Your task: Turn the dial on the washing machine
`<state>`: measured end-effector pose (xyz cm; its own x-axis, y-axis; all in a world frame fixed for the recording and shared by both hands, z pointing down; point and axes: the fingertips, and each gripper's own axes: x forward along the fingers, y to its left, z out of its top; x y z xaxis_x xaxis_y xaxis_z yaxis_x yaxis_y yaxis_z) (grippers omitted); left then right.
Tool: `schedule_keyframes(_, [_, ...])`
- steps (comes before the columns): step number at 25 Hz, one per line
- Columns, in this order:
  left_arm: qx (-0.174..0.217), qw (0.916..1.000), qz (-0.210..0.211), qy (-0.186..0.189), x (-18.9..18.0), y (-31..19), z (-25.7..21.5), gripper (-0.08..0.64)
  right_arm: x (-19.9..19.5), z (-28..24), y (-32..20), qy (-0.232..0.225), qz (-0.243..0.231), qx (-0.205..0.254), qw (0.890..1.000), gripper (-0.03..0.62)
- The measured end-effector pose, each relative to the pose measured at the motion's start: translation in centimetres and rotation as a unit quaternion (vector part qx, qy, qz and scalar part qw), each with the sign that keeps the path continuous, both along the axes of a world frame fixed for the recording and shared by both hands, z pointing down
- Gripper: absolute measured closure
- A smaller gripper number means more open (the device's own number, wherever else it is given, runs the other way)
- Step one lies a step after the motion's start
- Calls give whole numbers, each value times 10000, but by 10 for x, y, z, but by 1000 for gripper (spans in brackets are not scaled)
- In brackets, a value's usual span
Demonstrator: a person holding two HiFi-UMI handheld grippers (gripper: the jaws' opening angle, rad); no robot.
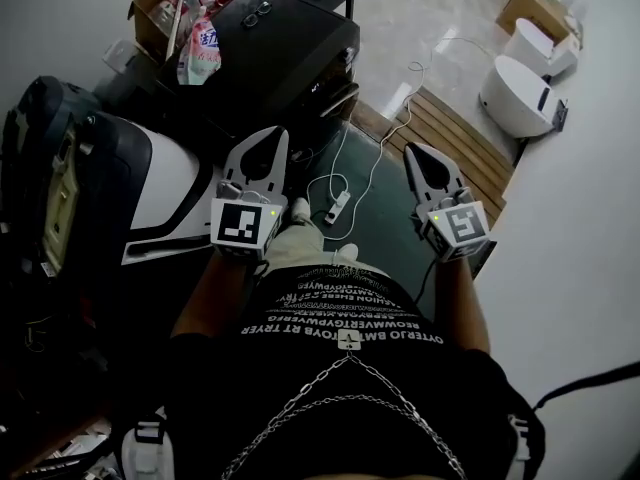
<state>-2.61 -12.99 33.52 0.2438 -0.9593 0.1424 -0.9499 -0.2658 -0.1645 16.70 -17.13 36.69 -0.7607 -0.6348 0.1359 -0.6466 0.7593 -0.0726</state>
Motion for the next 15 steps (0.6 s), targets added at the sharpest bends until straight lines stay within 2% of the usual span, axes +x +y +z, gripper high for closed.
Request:
schedule_keyframes(6, [21,9999,130,36,-1,-29,6,554,-5,22,-27,136,48,-156,9998,595])
schedule_keyframes(9, [3,9998,174,28,-6,-48,8,554,-9,32,-50,300,109,-97,9994,595])
schedule_keyframes(15, [23,9997,240,26,-32,-85,10,554,-41,44,-99,338,129,-215,9991,595])
